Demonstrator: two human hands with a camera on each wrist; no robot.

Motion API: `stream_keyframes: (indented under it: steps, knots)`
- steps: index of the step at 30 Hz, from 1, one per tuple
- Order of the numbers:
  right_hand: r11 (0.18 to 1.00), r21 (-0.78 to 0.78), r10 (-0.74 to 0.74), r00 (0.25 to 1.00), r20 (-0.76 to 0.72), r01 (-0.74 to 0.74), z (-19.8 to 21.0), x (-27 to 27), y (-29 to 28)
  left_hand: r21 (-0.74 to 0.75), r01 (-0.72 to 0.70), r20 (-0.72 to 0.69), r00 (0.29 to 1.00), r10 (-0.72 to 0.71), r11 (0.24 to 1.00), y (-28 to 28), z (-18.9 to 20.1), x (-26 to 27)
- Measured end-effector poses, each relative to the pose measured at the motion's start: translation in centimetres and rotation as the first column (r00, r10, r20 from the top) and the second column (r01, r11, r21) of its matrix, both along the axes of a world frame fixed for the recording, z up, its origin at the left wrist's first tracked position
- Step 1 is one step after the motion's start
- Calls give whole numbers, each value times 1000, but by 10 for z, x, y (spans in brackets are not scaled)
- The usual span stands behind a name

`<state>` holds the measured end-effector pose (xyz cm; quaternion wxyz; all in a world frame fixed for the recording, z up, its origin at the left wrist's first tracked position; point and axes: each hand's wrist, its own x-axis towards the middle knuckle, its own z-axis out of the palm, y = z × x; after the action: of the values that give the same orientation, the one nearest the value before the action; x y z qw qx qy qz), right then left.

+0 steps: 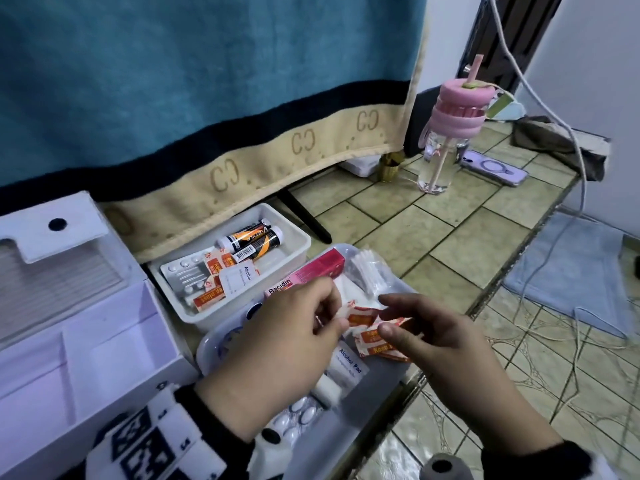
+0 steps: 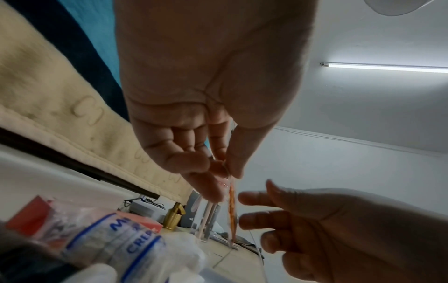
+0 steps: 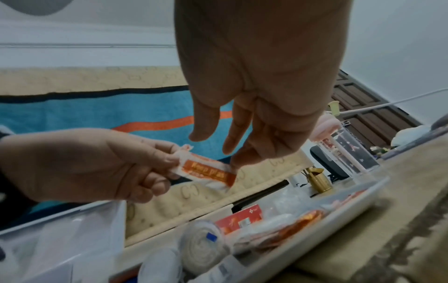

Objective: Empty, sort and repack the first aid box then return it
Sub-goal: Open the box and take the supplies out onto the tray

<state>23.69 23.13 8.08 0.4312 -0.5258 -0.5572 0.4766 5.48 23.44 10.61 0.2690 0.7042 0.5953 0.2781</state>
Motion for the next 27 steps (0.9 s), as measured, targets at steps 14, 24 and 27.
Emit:
stream_keyframes:
  steps: [14, 24, 27]
  knots:
    - [980, 91, -191, 962, 193, 176, -9, 27, 21, 0, 34, 34, 999, -34, 999, 3, 1, 13]
    - [985, 23, 68, 513, 855, -169, -7, 45, 69, 8, -62, 12, 998, 62, 998, 6, -6, -9]
    - [980, 195, -141, 541, 829, -42, -12, 39, 68, 22, -97, -6, 995, 97, 995, 5, -5, -17]
